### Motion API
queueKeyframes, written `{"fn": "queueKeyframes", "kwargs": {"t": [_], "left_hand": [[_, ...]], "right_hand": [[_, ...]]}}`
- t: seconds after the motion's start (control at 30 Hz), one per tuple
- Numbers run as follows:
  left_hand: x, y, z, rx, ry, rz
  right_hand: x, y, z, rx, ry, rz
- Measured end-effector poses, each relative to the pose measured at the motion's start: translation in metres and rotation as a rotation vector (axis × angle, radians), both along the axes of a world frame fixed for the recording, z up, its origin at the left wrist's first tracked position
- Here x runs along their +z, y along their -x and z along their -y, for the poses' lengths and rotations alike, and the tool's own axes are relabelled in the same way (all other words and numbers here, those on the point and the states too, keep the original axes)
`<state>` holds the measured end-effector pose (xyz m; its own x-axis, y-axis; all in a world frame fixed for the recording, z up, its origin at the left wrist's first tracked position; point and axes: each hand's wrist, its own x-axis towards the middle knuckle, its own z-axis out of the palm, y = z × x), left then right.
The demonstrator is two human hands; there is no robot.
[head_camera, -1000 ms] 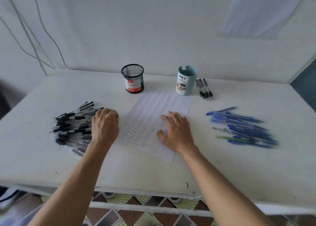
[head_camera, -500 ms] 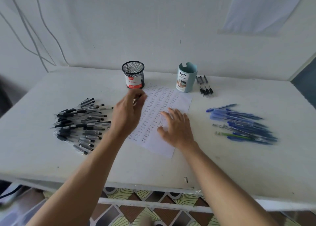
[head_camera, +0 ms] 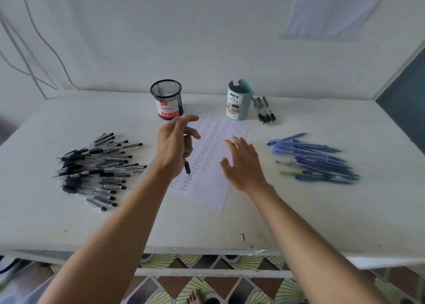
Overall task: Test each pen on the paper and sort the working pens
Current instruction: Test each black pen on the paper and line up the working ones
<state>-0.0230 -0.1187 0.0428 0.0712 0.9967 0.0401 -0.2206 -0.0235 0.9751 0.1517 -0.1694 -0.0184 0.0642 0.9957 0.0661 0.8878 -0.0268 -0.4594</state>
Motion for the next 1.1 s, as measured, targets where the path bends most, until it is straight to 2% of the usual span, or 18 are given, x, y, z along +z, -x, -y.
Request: {"fn": "queueKeyframes", "kwargs": {"t": [0.1,0.23,0.37,0.5,0.67,0.77,0.83,0.9,1.0,1.1], "left_hand": [[-0.013,-0.008,-0.005,0.078,0.103,0.001],[-0.029,-0.008,-0.007,0.053,0.232,0.26],[-0.041,-0.01,0.001,-0.076,0.159,0.051],[-0.042,-0.016,0.003,0.051,0.057,-0.113],[-0.049,-0.014,0.002,0.023,-0.036,-0.341],[-0.054,-0.01,0.0,-0.035,-0.095,-0.373],[-0.056,-0.007,-0.001,-0.061,-0.111,-0.461],[-0.056,-0.007,-0.001,-0.055,-0.073,-0.487],[-0.053,-0.012,0.003,0.018,0.006,-0.484],[-0.054,-0.013,0.004,0.11,-0.023,-0.55]], "right_hand": [[-0.003,-0.013,0.003,0.003,0.067,0.099],[-0.008,-0.017,0.01,0.049,0.142,0.185],[-0.009,-0.016,0.008,0.052,0.163,0.212],[-0.01,-0.015,0.006,0.042,0.156,0.237],[-0.013,-0.013,0.006,0.019,0.132,0.219],[-0.013,-0.013,0.006,0.014,0.129,0.202],[-0.013,-0.014,0.006,0.015,0.121,0.188],[-0.013,-0.015,0.007,0.019,0.114,0.182],[-0.014,-0.017,0.006,0.023,0.114,0.179],[-0.014,-0.017,0.006,0.026,0.104,0.176]]}}
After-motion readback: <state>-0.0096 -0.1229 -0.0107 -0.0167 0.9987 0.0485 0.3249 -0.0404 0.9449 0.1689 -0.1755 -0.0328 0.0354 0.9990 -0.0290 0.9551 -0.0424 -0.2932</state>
